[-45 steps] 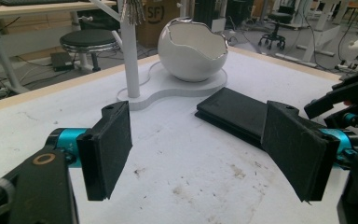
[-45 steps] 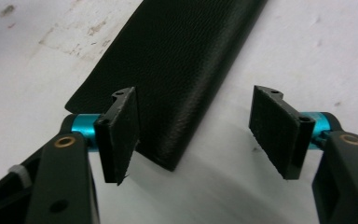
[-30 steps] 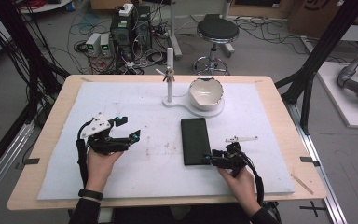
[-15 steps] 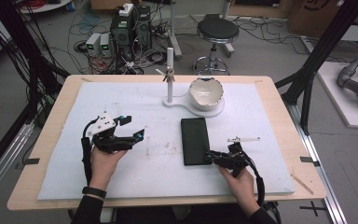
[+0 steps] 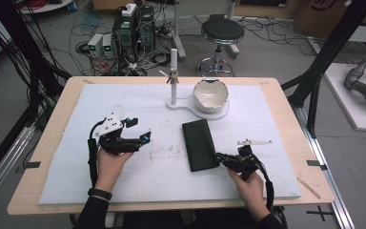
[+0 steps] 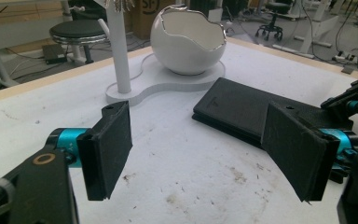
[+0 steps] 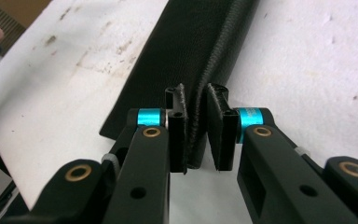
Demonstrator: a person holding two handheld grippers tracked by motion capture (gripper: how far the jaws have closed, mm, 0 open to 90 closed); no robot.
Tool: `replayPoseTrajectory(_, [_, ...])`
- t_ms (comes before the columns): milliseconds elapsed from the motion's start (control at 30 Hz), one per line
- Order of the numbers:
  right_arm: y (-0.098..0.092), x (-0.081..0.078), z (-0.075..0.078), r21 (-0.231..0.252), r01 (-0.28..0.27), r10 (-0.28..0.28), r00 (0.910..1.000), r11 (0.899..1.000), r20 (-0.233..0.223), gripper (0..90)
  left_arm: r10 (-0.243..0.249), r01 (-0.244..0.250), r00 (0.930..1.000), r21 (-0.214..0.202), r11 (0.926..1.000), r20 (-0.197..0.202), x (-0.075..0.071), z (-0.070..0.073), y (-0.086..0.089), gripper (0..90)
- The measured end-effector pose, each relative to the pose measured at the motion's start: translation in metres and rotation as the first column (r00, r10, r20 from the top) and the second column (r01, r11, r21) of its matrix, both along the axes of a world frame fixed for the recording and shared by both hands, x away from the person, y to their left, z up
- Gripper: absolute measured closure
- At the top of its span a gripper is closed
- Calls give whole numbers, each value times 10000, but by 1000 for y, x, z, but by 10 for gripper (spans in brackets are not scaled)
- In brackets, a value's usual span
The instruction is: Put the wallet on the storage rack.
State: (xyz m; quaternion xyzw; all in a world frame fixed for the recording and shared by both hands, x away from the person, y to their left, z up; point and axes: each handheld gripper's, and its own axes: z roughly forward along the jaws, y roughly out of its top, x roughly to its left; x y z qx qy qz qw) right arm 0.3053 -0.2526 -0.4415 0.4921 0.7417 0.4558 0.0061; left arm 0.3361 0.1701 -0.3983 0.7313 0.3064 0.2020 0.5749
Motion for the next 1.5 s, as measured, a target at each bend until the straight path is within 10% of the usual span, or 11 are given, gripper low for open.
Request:
replayPoseTrajectory(367, [-22,0,18,20,-4,3,9992,10000,388,829,-119,118,9999,118,9999,63,-4,3,-4,246])
replayPoseTrajectory(800, [-25,-1,51,-1102,-131,297,9882,9938,1502,834,-18,17,10000,75,10000,90,-7,4,4,246])
replayPoseTrajectory(1167, [-3,-14,72,-2798,-322,1220,9429,9595,3099,836,-24,24,10000,102,9999,42,-11,2,5,245])
replayPoseTrajectory(1500, [8,-22,64,-3000,-838,1893,9202,9503,3428,824,-30,29,10000,121,9999,21,-13,2,6,245])
